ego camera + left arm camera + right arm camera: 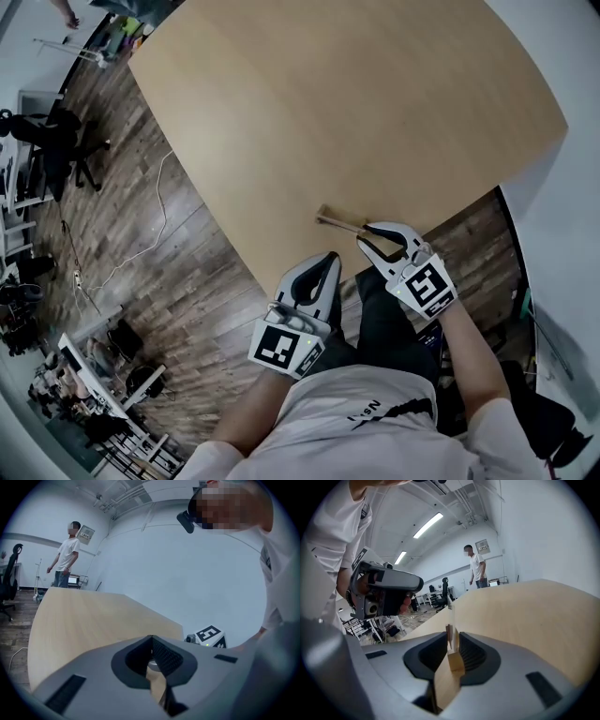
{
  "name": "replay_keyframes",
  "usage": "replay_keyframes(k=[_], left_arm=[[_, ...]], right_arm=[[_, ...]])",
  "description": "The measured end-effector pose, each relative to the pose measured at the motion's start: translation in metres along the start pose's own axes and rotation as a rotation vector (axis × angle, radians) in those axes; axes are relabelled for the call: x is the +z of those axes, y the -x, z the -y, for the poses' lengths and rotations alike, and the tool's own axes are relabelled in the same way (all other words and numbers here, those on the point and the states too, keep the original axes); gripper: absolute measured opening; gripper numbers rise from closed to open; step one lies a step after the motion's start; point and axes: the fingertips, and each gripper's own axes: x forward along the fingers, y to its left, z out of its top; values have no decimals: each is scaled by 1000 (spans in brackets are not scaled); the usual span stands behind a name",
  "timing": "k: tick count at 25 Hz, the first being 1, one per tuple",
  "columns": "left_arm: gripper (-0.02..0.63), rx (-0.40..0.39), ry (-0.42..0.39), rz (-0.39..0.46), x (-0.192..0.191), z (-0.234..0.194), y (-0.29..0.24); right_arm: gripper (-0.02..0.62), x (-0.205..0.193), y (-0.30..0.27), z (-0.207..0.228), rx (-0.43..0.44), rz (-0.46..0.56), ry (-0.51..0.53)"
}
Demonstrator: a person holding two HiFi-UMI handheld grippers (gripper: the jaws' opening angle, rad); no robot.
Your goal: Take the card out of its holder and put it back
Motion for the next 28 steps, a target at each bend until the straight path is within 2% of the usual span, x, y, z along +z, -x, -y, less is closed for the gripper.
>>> replay_keyframes(k=[8, 11, 17, 24, 28], left_arm=[[14, 30, 13, -9, -14, -13, 3], [14, 31, 14, -14, -19, -14, 9], [14, 29, 9, -6, -16, -17, 17], [14, 2, -4, 18, -9, -15, 26], [14, -25, -20, 36, 0, -6, 33]], right_arm=[[69, -5, -16, 3, 9, 7, 46], [35, -6, -15, -3, 17, 22, 61], [26, 11, -10, -10, 56, 13, 135], [25, 39, 0, -14, 41, 78, 114], [25, 61, 15, -14, -10, 132, 75]])
